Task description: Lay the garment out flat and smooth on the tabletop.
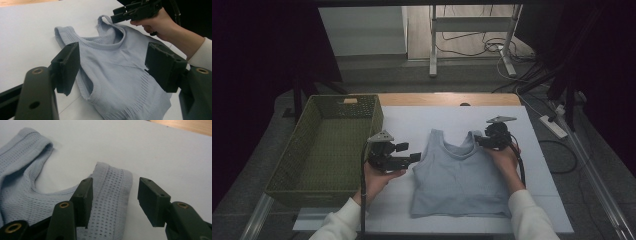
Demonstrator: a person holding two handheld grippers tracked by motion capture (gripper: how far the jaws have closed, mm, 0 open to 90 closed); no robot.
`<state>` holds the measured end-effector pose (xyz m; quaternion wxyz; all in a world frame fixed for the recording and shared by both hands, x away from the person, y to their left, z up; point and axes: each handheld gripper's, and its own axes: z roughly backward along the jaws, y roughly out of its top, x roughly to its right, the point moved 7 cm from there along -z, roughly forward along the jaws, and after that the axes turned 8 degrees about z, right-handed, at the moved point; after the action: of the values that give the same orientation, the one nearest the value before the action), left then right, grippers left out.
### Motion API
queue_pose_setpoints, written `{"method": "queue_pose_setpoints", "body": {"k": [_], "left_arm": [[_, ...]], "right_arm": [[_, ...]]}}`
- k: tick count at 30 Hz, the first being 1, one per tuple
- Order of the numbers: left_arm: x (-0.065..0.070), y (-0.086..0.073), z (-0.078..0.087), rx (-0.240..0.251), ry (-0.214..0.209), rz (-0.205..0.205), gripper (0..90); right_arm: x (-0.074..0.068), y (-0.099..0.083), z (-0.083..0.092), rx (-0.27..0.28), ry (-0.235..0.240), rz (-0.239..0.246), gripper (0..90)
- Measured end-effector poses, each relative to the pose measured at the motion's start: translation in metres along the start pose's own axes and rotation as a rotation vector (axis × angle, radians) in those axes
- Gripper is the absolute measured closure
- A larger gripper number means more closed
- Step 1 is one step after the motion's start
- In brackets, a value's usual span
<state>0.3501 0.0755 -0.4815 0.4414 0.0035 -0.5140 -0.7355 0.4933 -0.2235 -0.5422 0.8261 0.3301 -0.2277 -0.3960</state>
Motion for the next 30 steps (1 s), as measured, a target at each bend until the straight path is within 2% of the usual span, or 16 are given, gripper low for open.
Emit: {"method": "queue_pose_setpoints", "body": {"k": [7, 13, 14, 18, 21, 23, 25, 27, 30], "left_arm": [[0.0, 0.0, 0.0, 0.004, 0.001, -0.002, 29.0], [-0.001, -0.001, 0.0, 0.001, 0.003, -0.001, 29.0], [-0.001, -0.001, 0.0, 0.002, 0.003, 0.0, 29.0], [-0.002, -0.001, 0.0, 0.002, 0.004, 0.002, 29.0], [-0.002, -0.001, 0.0, 0.003, 0.004, 0.001, 29.0], [-0.001, -0.001, 0.0, 0.003, 0.004, -0.002, 29.0], [-0.001, -0.001, 0.0, 0.004, 0.003, -0.003, 29.0], [-0.001, -0.001, 0.001, 0.005, 0.003, -0.004, 29.0], [-0.002, -0.001, 0.001, 0.007, 0.005, -0.002, 29.0]], "right_arm": [[-0.001, -0.004, -0.012, -0.034, 0.016, 0.013, 46.4], [-0.003, -0.011, -0.026, -0.086, 0.027, 0.041, 48.2], [-0.004, -0.01, -0.027, -0.071, 0.035, 0.031, 49.4], [-0.005, -0.008, -0.03, -0.054, 0.04, 0.043, 57.2], [-0.007, -0.007, -0.03, -0.05, 0.044, 0.064, 72.1], [-0.005, -0.006, -0.029, -0.046, 0.003, 0.084, 79.7], [-0.004, -0.004, -0.027, -0.023, -0.001, 0.079, 82.0], [0.0, 0.0, -0.022, 0.005, -0.028, 0.076, 82.5], [0.01, 0.006, -0.012, 0.064, -0.072, 0.021, 82.5]]}}
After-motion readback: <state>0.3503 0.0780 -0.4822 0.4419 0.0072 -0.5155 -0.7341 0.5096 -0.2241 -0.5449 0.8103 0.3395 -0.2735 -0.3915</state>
